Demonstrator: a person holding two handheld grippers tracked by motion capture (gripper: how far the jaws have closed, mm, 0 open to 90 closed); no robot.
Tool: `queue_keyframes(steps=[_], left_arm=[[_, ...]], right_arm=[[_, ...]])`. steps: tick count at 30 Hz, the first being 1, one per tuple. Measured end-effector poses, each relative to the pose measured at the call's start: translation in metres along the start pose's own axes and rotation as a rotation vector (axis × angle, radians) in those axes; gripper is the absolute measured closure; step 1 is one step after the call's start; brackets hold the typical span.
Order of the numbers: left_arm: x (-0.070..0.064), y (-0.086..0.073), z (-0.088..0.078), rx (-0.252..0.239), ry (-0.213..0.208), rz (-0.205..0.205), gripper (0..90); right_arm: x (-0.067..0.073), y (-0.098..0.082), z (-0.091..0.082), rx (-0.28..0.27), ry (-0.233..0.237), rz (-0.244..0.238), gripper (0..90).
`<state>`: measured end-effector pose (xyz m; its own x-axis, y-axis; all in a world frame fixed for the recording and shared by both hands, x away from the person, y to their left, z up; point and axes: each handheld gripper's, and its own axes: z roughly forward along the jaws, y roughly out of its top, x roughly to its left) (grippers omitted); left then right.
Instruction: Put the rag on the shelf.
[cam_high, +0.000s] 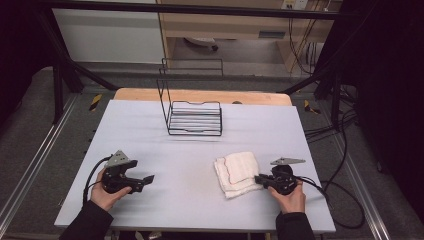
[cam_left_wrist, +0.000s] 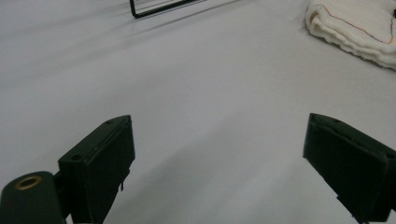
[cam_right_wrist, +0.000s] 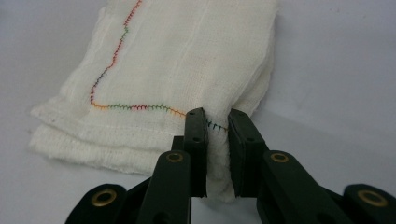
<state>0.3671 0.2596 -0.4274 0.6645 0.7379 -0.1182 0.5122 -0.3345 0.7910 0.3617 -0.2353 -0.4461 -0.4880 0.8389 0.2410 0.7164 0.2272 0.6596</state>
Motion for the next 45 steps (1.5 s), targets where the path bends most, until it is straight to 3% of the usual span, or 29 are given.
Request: queue_keyframes(steps=[3, 10, 11, 12, 13, 17, 22, 29, 45], left_arm=[[-0.005, 0.006, 0.004, 0.003, 0.000, -0.001, 9.3], [-0.022, 0.022, 0.021, 0.025, -0.008, 0.029, 10.1], [-0.025, 0.025, 0.023, 0.026, -0.011, 0.030, 10.1], [-0.028, 0.028, 0.027, 0.025, -0.015, 0.031, 11.1], [-0.031, 0.032, 0.030, 0.025, -0.016, 0.029, 11.1], [-0.045, 0.045, 0.046, 0.032, -0.030, 0.045, 13.0], [-0.061, 0.059, 0.068, 0.038, -0.046, 0.053, 13.1], [-0.078, 0.073, 0.098, 0.051, -0.055, 0.060, 13.6], [-0.104, 0.093, 0.156, 0.098, -0.048, 0.025, 32.5]], right_arm=[[0.002, -0.003, -0.003, -0.031, -0.017, -0.037, 70.3], [-0.004, 0.001, -0.009, -0.137, -0.003, -0.109, 42.2], [-0.004, 0.001, -0.009, -0.137, -0.003, -0.109, 42.2], [-0.005, 0.002, -0.008, -0.148, -0.006, -0.120, 31.7], [-0.005, 0.002, -0.008, -0.148, -0.006, -0.120, 31.7], [-0.006, 0.003, -0.007, -0.142, -0.004, -0.121, 17.7], [-0.007, 0.004, -0.007, -0.143, 0.010, -0.125, 9.0], [-0.007, 0.004, -0.009, -0.141, 0.014, -0.115, 5.9], [-0.007, 0.004, -0.009, -0.144, 0.009, -0.117, 4.5]])
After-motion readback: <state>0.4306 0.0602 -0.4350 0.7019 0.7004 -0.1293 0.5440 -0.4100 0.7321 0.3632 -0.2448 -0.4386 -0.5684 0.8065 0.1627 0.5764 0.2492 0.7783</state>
